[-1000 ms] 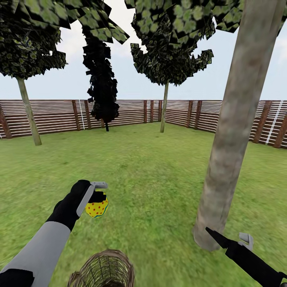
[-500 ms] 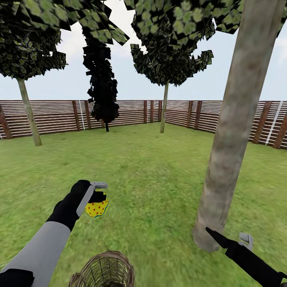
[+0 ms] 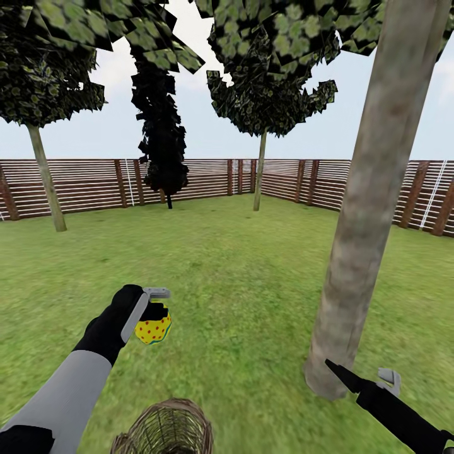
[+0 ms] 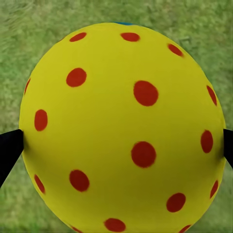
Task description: Take the three Easter eggs out of the wicker basket on the lawn in the garden, then place them on the lawn next to a single tree (choose any tree) so that all three eggs are next to the same tree and none are left in the basket.
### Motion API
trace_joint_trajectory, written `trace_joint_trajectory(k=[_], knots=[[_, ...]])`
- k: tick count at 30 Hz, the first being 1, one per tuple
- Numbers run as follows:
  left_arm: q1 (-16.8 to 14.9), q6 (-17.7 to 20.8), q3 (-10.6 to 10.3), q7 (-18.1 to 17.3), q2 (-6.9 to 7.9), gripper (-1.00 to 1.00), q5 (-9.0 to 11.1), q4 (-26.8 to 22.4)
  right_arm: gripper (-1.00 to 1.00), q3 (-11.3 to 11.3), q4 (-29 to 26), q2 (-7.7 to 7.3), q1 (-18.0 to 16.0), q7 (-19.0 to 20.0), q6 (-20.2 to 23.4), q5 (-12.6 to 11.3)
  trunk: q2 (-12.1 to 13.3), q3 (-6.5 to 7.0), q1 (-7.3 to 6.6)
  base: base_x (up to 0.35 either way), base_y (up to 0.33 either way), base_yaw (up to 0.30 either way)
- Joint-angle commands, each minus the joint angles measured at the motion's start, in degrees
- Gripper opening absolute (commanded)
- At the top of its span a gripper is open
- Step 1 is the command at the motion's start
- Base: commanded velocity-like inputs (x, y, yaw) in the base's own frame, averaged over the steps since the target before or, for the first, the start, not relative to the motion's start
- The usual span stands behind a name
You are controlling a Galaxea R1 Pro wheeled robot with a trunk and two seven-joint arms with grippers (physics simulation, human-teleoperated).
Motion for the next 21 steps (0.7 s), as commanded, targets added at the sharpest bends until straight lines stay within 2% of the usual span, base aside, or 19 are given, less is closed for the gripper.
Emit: trace_joint_trajectory(k=[1, 17, 21], knots=[[0.0, 0.2, -0.2, 0.5, 0.07, -1.0, 0.6, -0.1, 1.0, -0.1, 0.0, 0.02, -0.1, 0.1, 0.3, -0.2, 0.4, 0.1, -0.22, 0.0, 0.0, 0.0], [0.0, 0.2, -0.2, 0.5, 0.07, -1.0, 0.5, -0.1, 1.0, -0.1, 0.0, 0.0, -0.1, 0.1, 0.3, -0.2, 6.8, 2.97, -3.73, 0.0, 0.0, 0.0], [0.0, 0.2, -0.3, 0.5, 0.05, -1.0, 0.5, -0.1, 1.0, -0.1, 0.0, -0.02, -0.1, 0.1, 0.4, -0.1, 6.8, 2.97, -3.73, 0.0, 0.0, 0.0]])
